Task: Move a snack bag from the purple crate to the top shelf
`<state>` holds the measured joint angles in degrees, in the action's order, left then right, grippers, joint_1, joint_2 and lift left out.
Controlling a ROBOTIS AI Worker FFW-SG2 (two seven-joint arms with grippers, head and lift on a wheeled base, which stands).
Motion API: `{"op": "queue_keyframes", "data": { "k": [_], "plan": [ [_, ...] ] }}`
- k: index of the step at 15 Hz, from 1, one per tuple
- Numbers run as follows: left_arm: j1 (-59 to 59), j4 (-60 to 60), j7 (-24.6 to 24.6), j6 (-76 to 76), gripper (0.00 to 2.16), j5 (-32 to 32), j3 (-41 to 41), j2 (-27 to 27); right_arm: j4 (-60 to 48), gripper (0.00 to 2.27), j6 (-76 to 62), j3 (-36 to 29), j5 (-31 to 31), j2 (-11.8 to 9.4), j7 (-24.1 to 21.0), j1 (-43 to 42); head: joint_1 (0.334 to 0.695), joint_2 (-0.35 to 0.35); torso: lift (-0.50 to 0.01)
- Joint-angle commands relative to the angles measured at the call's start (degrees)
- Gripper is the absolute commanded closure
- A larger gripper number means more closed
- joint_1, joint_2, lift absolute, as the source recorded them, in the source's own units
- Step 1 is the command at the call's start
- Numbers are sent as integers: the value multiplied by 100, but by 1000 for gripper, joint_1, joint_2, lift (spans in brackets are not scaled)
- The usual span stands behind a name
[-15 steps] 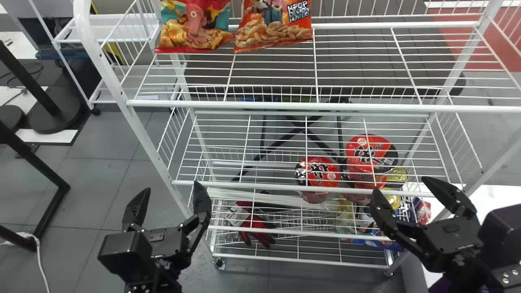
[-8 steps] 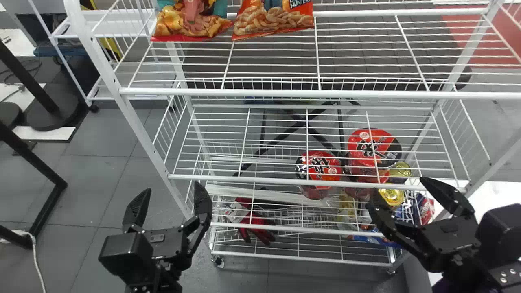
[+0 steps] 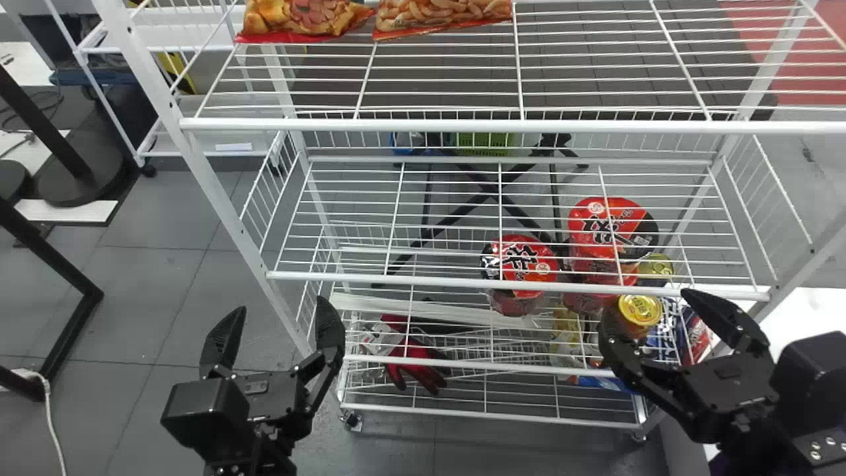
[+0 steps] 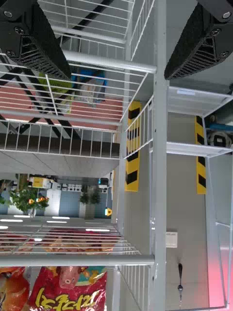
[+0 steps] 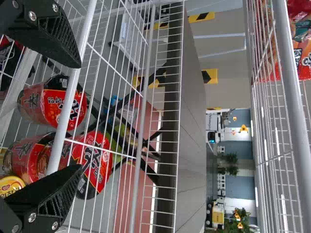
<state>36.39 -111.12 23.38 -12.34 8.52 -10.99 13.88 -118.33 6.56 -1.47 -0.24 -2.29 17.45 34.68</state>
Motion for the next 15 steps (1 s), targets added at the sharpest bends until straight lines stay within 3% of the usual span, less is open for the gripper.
{"op": "queue_keyframes", "data": {
  "k": [1,15],
  "plan": [
    [0,2,0,0,107,0,0,1,3,73,-9,6,6,0,4,-5,695,89,-295],
    [0,20,9,-18,107,0,0,1,29,73,-97,15,24,0,13,-5,695,93,-352]
  ]
}}
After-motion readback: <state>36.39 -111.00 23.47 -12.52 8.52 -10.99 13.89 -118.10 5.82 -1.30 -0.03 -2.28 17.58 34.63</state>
